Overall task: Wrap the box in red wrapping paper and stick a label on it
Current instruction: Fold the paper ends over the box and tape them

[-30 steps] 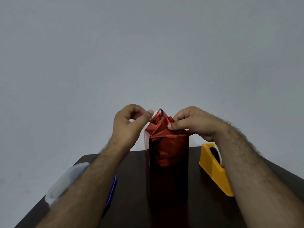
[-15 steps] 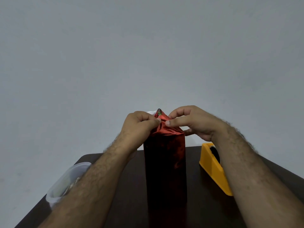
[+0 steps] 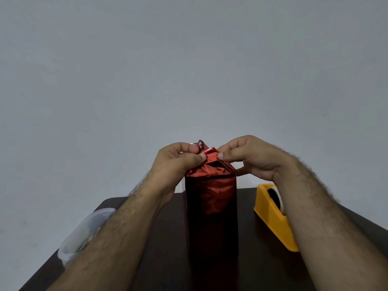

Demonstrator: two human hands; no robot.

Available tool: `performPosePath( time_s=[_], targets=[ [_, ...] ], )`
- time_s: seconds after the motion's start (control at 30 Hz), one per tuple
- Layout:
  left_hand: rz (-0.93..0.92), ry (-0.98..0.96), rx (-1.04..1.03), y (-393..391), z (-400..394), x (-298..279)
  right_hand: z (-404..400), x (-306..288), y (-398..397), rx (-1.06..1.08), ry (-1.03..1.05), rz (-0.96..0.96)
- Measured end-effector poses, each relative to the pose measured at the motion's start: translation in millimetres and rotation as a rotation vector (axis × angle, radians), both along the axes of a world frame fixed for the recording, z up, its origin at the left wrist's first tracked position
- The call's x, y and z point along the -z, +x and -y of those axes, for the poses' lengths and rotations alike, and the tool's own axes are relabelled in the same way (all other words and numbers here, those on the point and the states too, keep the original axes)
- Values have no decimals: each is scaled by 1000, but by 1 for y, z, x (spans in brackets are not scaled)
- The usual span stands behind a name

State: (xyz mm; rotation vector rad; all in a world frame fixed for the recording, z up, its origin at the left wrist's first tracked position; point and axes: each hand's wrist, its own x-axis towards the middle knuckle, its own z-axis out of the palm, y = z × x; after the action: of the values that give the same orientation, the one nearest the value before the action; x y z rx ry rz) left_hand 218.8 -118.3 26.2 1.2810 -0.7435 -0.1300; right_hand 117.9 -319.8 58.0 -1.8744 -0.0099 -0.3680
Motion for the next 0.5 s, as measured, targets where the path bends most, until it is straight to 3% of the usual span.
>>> performPosePath(
  time_s=[0.5],
  targets=[
    [11, 3, 42, 0, 1, 0, -7, 1, 4, 26, -7, 51]
  ],
)
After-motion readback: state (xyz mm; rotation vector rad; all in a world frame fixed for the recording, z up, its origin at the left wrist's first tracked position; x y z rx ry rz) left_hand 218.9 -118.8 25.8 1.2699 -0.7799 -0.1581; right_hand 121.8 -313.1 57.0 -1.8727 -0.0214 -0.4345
